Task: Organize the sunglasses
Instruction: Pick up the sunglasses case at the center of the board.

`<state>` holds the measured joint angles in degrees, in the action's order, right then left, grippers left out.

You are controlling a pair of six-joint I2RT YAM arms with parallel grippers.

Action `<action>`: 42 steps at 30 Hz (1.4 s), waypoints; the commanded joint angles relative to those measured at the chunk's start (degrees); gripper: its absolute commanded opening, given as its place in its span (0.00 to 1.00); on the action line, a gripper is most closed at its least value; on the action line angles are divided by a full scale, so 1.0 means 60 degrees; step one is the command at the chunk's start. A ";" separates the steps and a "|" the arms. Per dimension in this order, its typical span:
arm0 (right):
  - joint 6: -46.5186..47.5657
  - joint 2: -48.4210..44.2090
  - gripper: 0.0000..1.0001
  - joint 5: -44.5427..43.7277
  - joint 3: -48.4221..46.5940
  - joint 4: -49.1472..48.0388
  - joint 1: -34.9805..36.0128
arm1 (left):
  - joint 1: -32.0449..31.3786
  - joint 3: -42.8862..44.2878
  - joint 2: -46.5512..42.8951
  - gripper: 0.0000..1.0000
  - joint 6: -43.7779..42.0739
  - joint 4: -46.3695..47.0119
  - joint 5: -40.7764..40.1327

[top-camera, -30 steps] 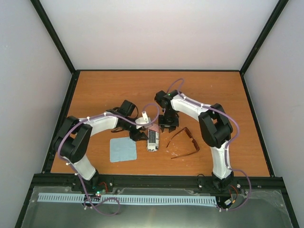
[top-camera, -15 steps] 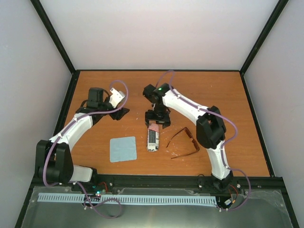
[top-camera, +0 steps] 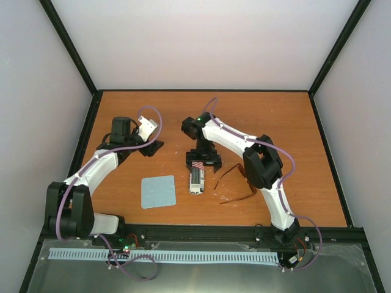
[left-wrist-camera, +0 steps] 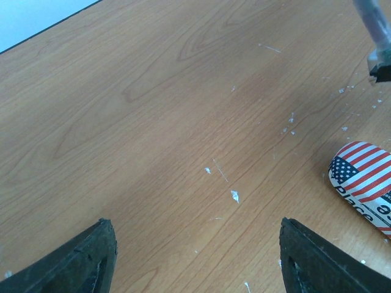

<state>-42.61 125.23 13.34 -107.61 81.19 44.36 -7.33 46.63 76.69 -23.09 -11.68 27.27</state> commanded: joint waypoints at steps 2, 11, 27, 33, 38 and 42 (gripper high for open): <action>-0.0105 0.0410 0.95 0.0252 -0.0178 0.0017 0.0253 | 0.0080 -0.0034 -0.0282 0.73 0.0223 0.0336 0.0219; -0.0091 0.0570 0.96 0.0398 -0.0091 -0.0141 0.0312 | 0.0080 -0.0174 -0.0330 0.73 0.0259 0.0336 0.0346; 0.0012 0.1073 0.91 0.0562 -0.0267 -0.0274 0.0414 | 0.0080 -0.0323 -0.0363 0.73 0.0274 0.0768 0.0480; 0.0052 0.1173 0.79 0.0579 -0.0385 -0.0235 0.0429 | 0.0080 -0.0359 -0.0344 0.73 0.0273 0.0845 0.0466; 0.0106 0.1165 0.65 0.0594 -0.0393 -0.0199 0.0427 | 0.0080 -0.0401 -0.0333 0.73 0.0296 0.0861 0.0494; 0.0149 0.1210 0.63 0.0651 -0.0373 -0.0249 0.0429 | 0.0072 -0.0415 -0.0314 0.73 0.0322 0.0878 0.0498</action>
<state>-41.78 131.41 16.75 -108.60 79.09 46.33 -7.33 44.23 75.64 -21.96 -7.73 29.02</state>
